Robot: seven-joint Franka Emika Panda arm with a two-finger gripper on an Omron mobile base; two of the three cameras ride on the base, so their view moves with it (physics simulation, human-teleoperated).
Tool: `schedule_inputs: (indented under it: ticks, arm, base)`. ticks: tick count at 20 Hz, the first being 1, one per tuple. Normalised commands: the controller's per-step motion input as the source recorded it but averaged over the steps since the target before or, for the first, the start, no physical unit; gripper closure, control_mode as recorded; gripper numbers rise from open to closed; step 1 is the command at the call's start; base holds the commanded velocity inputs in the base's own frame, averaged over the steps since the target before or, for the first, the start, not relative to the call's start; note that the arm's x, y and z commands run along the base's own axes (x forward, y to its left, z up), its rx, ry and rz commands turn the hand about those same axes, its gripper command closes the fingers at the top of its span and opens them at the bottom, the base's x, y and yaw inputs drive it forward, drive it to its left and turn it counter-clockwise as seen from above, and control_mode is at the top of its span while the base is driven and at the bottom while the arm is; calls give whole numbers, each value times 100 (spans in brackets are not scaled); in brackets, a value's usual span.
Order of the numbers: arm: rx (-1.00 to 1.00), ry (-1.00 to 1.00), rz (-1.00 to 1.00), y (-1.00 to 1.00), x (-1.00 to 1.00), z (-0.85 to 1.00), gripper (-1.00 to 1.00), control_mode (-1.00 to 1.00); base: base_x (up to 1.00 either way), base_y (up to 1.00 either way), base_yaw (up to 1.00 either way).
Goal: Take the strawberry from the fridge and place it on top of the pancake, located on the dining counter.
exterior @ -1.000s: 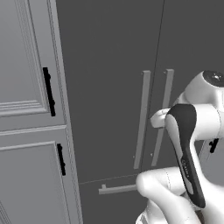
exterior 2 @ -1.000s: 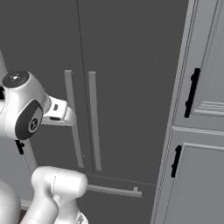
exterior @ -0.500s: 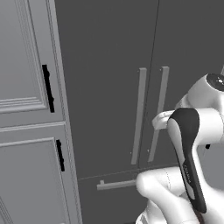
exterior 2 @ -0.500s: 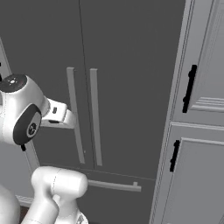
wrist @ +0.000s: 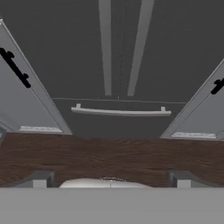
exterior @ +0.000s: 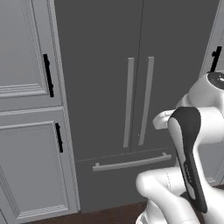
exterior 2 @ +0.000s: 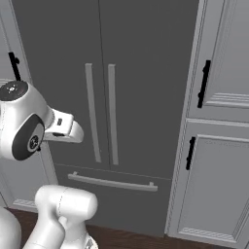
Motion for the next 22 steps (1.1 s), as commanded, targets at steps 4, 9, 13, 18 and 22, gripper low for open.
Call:
schedule_inputs:
  ticks: [4,9,13,18,22]
  arm:
    - [0,0,0,0,0,0,-100,100]
    - [0,0,0,0,0,0,-100,100]
    - [0,0,0,0,0,0,-100,100]
    - [0,0,0,0,32,0,-100,-100]
    - [0,0,0,-35,97,0,-100,-100]
  base:
    - [29,-28,1]
    - [7,-5,3]
    - [-65,-5,0]
    - [2,0,0]
    - [0,0,0]
